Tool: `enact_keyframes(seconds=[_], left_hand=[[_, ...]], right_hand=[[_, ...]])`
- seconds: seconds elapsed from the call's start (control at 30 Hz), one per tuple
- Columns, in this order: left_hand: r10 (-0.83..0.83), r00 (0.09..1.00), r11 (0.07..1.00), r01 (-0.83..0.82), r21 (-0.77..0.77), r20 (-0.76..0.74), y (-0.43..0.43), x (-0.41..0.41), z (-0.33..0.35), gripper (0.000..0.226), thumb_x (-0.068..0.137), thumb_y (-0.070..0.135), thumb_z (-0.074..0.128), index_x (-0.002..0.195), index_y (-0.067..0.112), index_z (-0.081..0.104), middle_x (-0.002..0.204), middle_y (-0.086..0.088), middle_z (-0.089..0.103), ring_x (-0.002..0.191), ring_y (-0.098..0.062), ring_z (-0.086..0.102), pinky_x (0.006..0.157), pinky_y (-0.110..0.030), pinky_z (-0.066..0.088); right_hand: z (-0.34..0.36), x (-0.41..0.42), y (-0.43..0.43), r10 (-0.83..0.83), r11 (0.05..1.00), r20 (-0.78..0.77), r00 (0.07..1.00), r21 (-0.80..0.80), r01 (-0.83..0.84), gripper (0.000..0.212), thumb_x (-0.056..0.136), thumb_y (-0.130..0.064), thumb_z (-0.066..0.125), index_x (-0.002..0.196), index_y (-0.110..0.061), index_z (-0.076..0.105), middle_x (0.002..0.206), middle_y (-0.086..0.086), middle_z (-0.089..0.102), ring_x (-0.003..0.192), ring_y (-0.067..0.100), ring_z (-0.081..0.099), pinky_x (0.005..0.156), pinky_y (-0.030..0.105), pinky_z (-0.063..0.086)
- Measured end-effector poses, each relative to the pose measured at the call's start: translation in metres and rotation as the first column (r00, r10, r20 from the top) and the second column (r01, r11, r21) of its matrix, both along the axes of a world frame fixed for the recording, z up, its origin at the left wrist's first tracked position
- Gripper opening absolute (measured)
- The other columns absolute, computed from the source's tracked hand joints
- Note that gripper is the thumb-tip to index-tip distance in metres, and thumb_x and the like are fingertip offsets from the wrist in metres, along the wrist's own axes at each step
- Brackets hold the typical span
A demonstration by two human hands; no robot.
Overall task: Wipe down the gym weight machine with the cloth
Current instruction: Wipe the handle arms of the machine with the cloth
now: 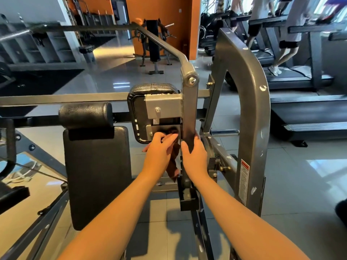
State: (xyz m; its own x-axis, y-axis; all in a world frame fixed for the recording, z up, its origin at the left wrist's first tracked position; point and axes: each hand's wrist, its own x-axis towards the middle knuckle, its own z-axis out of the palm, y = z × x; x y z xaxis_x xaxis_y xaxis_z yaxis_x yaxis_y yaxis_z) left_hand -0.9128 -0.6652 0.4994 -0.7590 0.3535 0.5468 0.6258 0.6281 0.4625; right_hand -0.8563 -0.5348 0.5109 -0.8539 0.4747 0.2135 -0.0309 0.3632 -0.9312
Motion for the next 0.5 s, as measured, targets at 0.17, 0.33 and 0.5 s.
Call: enact_keyframes(seconds=[0.17, 0.33, 0.5], left_hand=[[0.058, 0.994, 0.974, -0.076, 0.214, 0.09, 0.005, 0.012, 0.001, 0.041, 0.098, 0.007, 0.062, 0.138, 0.015, 0.06, 0.129, -0.008, 0.05, 0.119, -0.018, 0.055, 0.104, -0.026, 0.046], [-0.03, 0.997, 0.976, 0.014, 0.218, 0.067, 0.031, 0.017, 0.002, 0.042, 0.098, 0.005, 0.061, 0.139, 0.016, 0.06, 0.124, -0.002, 0.051, 0.109, 0.003, 0.045, 0.098, -0.01, 0.039], [-0.037, 0.99, 0.985, 0.014, 0.171, 0.137, 0.005, 0.013, -0.01, 0.046, 0.097, 0.0, 0.06, 0.136, 0.025, 0.061, 0.12, 0.011, 0.048, 0.107, 0.006, 0.047, 0.094, 0.0, 0.035]], right_hand=[[0.005, 0.0, 0.004, 0.003, 0.999, -0.028, 1.0, -0.047, -0.004, 0.053, 0.104, -0.033, 0.054, 0.154, -0.02, 0.041, 0.135, -0.003, 0.061, 0.123, 0.01, 0.057, 0.1, 0.022, 0.045], [0.006, 0.0, 0.01, 0.0, 0.997, -0.03, 1.0, -0.077, -0.002, 0.036, 0.105, -0.033, 0.053, 0.139, -0.023, 0.055, 0.112, -0.012, 0.064, 0.104, 0.001, 0.062, 0.076, 0.006, 0.046], [0.002, 0.002, 0.008, 0.003, 0.997, -0.054, 0.999, -0.078, -0.007, 0.017, 0.104, -0.031, 0.056, 0.119, -0.037, 0.053, 0.1, -0.018, 0.063, 0.096, -0.005, 0.061, 0.086, 0.015, 0.052]])
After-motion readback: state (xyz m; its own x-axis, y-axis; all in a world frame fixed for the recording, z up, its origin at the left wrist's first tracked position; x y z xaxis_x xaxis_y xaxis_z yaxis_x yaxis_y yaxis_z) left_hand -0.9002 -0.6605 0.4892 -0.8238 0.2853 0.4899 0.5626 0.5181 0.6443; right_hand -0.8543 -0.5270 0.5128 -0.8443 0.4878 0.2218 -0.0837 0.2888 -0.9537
